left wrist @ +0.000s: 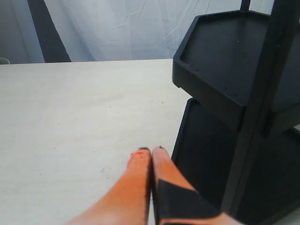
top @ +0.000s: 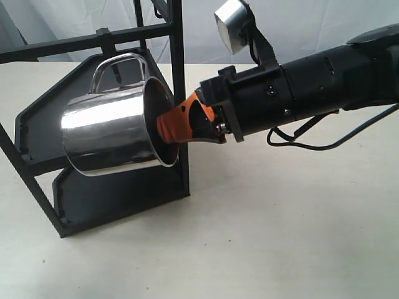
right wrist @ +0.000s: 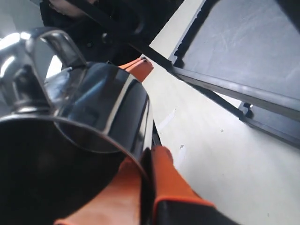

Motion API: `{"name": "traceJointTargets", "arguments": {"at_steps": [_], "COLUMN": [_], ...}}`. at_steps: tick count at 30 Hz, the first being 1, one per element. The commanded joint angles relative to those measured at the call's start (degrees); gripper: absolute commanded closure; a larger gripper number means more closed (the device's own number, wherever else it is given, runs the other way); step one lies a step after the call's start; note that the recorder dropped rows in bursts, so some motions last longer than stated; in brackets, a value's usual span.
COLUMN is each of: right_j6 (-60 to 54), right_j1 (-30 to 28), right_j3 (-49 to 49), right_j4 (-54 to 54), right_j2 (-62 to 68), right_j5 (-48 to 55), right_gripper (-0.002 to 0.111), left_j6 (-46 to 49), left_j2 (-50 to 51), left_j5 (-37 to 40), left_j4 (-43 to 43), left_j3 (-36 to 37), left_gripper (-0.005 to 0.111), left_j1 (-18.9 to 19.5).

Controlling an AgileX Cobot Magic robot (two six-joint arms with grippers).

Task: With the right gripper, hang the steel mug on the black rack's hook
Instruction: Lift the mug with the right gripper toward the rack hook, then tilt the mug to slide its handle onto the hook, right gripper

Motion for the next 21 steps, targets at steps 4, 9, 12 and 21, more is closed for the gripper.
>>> {"name": "traceJointTargets", "arguments": {"at_steps": [4,9,12,21], "right_j6": [-3.6,-4.8,-5.0,-5.3], "right_j1": [-0.3,-0.3,-0.3,-0.3], "right_j3": [-0.2,-0.2,-0.2,-0.2], "right_j4": [4.4,6.0,6.0,4.1], "right_j2": [3.8,5.4,6.5,8.3], "right_j5": [-0.1,-0.3,-0.3,-0.3], "right_gripper": [0.109,0.109,0.109,0.109], "left_j6": [0.1,0.1,0.1,0.1], "left_j2": [-0.3,-0.3,-0.3,-0.3], "left_j5": [-0.1,-0.1,-0.1,-0.1], "left_j4": [-0.4,-0.4,-0.4,-0.4], "left_j3": [0.0,0.0,0.0,0.0], "left_gripper": [0.105,0.105,0.105,0.105], "left_j1": [-0.2,-0.2,-0.2,-0.2]}}
